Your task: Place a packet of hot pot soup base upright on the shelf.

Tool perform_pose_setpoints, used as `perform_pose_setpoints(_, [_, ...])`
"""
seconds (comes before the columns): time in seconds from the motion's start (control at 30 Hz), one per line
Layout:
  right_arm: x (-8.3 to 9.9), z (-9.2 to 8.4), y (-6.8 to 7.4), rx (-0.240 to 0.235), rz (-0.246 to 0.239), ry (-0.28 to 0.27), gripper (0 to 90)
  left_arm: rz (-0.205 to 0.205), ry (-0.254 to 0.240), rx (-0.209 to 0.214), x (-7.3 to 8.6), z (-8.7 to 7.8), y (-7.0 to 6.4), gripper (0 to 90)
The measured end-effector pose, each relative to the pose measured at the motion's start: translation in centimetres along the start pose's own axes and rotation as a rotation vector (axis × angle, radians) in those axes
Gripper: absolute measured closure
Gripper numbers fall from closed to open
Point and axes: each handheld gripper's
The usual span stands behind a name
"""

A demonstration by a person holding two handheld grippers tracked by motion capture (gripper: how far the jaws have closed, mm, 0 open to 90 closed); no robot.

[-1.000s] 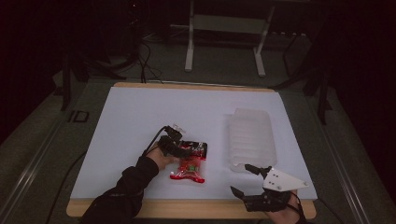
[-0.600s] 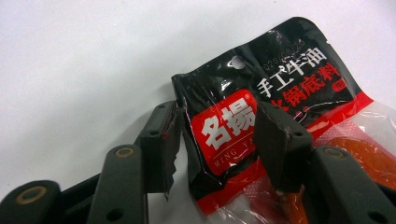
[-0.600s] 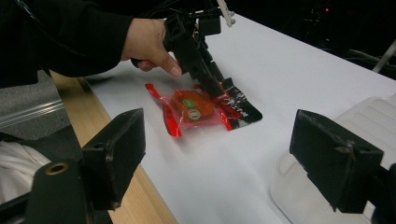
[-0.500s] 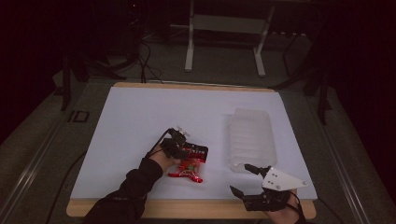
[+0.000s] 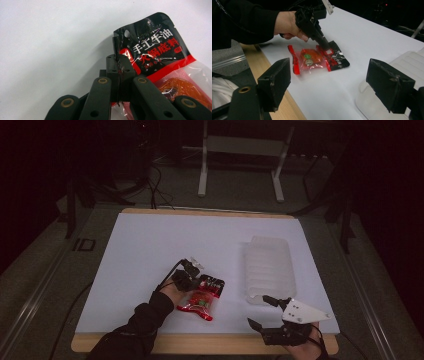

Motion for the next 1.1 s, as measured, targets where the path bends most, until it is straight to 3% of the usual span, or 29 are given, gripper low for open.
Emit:
perform_pose_setpoints(0.13, [0.0,0.0,-0.1,0.0,0.007,-0.001,19.6,-0.029,-0.023,0.033,0.3,-0.8,0.6,88.8])
perform_pose_setpoints(0.47, [0.1,0.0,-0.3,0.009,0.017,0.012,19.6,-0.034,-0.087,0.067,0.5,-3.7,1.1,89.0])
perform_pose_setpoints(0.7, [-0.1,-0.1,-0.4,0.0,0.026,-0.008,19.6,-0.05,-0.133,0.103,0.6,-5.3,1.3,88.9])
perform_pose_setpoints(1.1, [-0.3,-0.4,-0.4,-0.013,0.024,-0.032,21.6,-0.01,-0.213,0.138,0.5,-8.2,0.5,89.0])
Point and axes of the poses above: each handheld gripper's, and its own axes: z roughly forward along the jaws, x roughly out of its underside, y roughly to its left, and after that the axes turned 11 degrees about -x, right-handed
